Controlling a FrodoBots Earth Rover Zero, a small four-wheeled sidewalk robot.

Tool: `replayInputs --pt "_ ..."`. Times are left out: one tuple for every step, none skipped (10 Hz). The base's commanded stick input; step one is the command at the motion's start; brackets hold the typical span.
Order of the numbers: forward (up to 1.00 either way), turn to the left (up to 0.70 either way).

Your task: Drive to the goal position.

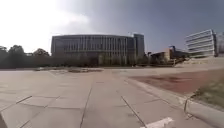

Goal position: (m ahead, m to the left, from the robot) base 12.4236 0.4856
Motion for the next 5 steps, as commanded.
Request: replayInputs --pt "0.7 0.0" --pt "0.7 0.05" --pt "0.7 0.34" --pt "0.7 0.35" --pt "0.7 0.35"
